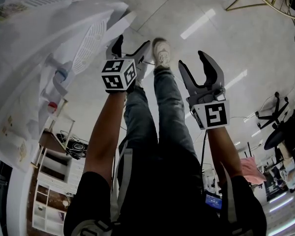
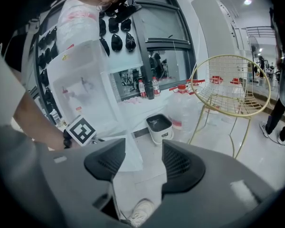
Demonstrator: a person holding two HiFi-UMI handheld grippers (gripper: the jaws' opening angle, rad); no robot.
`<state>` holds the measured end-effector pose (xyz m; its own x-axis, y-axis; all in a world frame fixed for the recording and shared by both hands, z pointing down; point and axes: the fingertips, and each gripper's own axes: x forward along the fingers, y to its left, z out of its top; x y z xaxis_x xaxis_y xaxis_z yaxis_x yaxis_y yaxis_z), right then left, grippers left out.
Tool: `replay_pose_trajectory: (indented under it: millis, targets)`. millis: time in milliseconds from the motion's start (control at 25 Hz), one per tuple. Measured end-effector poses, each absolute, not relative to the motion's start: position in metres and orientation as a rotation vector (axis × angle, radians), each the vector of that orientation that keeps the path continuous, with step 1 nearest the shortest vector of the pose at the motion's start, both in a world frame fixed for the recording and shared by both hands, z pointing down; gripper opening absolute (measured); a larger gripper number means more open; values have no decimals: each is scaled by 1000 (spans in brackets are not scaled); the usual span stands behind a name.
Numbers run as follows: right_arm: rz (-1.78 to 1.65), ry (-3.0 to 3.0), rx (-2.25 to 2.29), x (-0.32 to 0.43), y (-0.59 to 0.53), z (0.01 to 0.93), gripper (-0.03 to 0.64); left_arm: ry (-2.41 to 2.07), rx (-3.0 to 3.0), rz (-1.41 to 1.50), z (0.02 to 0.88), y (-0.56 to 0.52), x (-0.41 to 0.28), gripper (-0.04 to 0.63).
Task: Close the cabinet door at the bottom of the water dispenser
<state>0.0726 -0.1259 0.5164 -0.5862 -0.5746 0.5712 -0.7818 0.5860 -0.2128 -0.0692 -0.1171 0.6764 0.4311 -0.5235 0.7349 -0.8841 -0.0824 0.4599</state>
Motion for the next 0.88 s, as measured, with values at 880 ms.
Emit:
replay_pose_trajectory:
  millis: [880]
  targets:
    - [660,-2370,1112,76,-157,517,227,-1214,1730,518,685,-152,-73,449]
